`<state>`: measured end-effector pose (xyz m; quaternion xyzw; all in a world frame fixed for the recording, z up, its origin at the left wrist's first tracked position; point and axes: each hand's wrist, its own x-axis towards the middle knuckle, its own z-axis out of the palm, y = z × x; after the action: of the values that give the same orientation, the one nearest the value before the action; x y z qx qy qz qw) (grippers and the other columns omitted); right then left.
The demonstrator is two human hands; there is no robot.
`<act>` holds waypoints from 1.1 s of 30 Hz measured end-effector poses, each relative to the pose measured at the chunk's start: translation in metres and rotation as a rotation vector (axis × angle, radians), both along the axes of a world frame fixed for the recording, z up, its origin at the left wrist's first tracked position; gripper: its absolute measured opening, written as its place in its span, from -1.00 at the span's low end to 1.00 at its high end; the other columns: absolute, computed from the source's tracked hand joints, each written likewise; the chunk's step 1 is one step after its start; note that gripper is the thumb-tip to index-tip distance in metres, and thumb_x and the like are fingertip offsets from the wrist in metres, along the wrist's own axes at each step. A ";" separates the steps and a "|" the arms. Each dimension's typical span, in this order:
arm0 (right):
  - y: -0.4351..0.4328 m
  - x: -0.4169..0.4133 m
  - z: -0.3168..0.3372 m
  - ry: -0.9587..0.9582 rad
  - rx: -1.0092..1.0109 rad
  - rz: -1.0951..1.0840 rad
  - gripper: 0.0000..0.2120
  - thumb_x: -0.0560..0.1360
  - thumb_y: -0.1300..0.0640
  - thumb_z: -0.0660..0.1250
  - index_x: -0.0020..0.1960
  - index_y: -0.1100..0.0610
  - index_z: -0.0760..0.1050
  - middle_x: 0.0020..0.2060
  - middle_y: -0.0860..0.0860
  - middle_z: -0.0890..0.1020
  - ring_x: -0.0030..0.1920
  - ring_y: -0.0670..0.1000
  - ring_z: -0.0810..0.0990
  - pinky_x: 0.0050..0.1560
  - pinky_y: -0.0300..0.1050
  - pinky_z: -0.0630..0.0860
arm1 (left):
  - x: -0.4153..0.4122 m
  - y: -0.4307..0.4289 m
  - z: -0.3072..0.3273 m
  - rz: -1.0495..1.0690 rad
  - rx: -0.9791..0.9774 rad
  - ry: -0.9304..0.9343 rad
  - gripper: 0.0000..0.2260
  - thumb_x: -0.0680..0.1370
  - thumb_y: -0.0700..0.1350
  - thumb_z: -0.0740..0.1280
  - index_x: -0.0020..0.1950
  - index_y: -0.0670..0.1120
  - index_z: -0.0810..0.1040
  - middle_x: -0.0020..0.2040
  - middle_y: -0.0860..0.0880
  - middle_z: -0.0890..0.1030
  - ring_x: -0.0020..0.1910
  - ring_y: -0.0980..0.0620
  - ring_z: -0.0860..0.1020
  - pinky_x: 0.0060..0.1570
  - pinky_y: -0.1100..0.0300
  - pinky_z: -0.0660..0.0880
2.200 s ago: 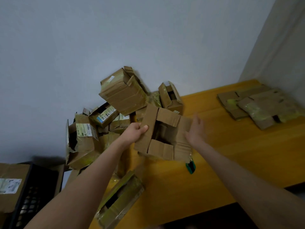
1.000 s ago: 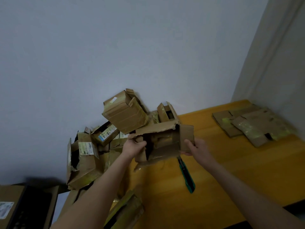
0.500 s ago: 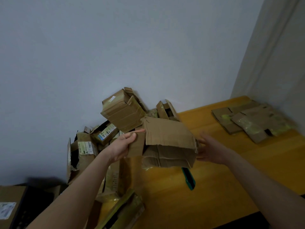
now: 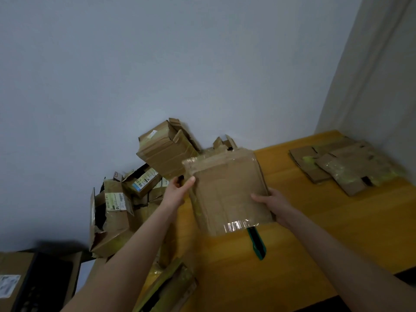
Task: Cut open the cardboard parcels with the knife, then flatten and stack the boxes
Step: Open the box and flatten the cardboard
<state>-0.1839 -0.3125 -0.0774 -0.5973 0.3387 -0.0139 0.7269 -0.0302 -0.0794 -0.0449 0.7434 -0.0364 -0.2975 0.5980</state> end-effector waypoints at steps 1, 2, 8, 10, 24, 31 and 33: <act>0.002 -0.001 0.000 -0.011 -0.011 0.013 -0.61 0.48 0.17 0.43 0.28 0.19 0.47 0.01 0.02 0.62 0.00 0.08 0.60 -0.09 -0.03 0.57 | 0.005 0.001 0.000 0.045 0.009 0.002 0.20 0.05 0.38 0.52 0.57 0.00 0.12 0.49 -0.13 0.29 0.39 -0.21 0.37 0.32 -0.23 0.36; 0.001 -0.003 0.000 -0.020 -0.010 0.020 -0.62 0.48 0.14 0.43 0.27 0.16 0.47 0.03 0.01 0.61 0.03 0.08 0.59 -0.06 0.00 0.57 | 0.007 0.002 0.002 0.054 0.009 0.013 0.16 0.12 0.33 0.53 0.58 0.00 0.08 0.51 -0.13 0.26 0.41 -0.21 0.34 0.35 -0.23 0.33; -0.006 -0.011 0.000 -0.065 -0.016 0.078 -0.72 0.50 0.21 0.39 0.20 0.11 0.50 0.20 0.08 0.57 0.13 0.11 0.56 0.16 0.10 0.53 | 0.005 0.007 0.008 -0.071 -0.065 -0.013 -0.57 0.52 -0.16 0.40 0.37 -0.12 0.41 0.15 -0.09 0.56 0.00 0.00 0.58 -0.09 0.18 0.53; -0.008 -0.014 0.001 -0.052 -0.110 0.076 -0.61 0.49 0.21 0.40 0.30 0.20 0.46 0.21 0.09 0.55 0.07 0.06 0.55 0.09 0.00 0.54 | 0.004 0.007 0.010 -0.034 -0.043 -0.085 -0.68 0.47 -0.19 0.45 0.19 -0.10 0.49 0.04 -0.09 0.60 -0.08 0.00 0.60 -0.15 0.19 0.53; -0.026 0.001 0.010 -0.161 -0.037 -0.185 -0.50 0.40 0.08 0.48 0.27 0.26 0.48 0.10 0.10 0.60 0.13 0.14 0.56 0.22 0.12 0.50 | -0.008 -0.003 0.018 -0.203 0.116 -0.336 -0.70 0.34 -0.29 0.55 -0.10 -0.08 0.48 -0.21 0.00 0.60 -0.27 0.18 0.58 -0.33 0.40 0.49; -0.016 0.002 0.011 -0.230 0.081 -0.171 -0.86 0.53 0.22 0.35 0.09 0.15 0.53 0.02 0.05 0.59 0.01 0.02 0.54 0.10 -0.03 0.44 | -0.005 -0.002 0.016 -0.137 -0.016 -0.194 -0.66 0.52 -0.08 0.41 0.28 -0.03 0.48 0.10 0.00 0.57 0.07 0.01 0.57 0.01 0.14 0.55; -0.012 0.001 0.010 -0.235 0.002 -0.098 -0.86 0.50 0.25 0.36 0.04 0.11 0.56 0.06 0.08 0.60 0.07 0.07 0.55 0.10 -0.06 0.45 | -0.006 -0.008 0.016 -0.022 0.015 -0.231 -0.81 0.53 -0.11 0.40 0.14 -0.05 0.60 -0.01 0.01 0.62 -0.01 0.00 0.60 -0.16 0.22 0.53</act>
<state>-0.1828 -0.3248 -0.0677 -0.5734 0.2799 -0.1189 0.7608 -0.0357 -0.0874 -0.0291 0.7767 -0.1110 -0.2165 0.5810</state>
